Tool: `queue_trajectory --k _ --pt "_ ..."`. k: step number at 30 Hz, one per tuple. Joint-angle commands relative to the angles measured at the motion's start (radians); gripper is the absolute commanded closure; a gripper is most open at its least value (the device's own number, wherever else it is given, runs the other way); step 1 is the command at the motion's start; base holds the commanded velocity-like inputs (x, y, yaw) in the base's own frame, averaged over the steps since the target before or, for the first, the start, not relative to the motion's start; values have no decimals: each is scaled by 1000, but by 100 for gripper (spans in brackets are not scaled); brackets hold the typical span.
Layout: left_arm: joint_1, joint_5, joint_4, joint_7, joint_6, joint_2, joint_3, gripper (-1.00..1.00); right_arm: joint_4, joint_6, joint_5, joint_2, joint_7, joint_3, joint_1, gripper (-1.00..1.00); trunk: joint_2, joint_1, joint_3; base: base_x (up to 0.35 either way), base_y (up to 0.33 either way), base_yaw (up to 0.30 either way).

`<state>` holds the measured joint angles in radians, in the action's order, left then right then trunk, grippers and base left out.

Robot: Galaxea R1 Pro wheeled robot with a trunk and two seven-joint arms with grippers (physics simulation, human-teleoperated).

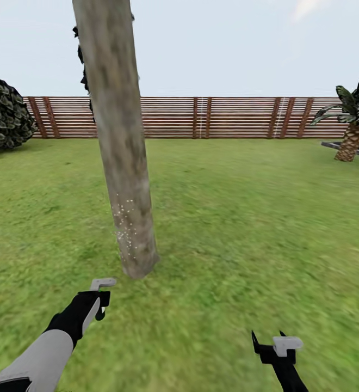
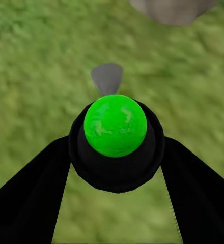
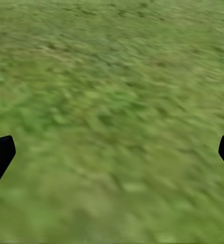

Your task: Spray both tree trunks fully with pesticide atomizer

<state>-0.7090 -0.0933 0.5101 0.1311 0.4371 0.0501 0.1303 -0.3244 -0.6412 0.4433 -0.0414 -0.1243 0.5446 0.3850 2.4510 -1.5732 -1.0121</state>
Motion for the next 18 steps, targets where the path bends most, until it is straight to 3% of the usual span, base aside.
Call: queue_trajectory --k 1,18 --pt "0 -1 0 -1 0 0 0 100 0 0 0 0 0 0 0 -100 0 0 0 144 -269 277" --pt "0 -2 1 0 0 -1 0 100 0 0 0 0 0 0 0 -100 0 0 2 141 -269 274"
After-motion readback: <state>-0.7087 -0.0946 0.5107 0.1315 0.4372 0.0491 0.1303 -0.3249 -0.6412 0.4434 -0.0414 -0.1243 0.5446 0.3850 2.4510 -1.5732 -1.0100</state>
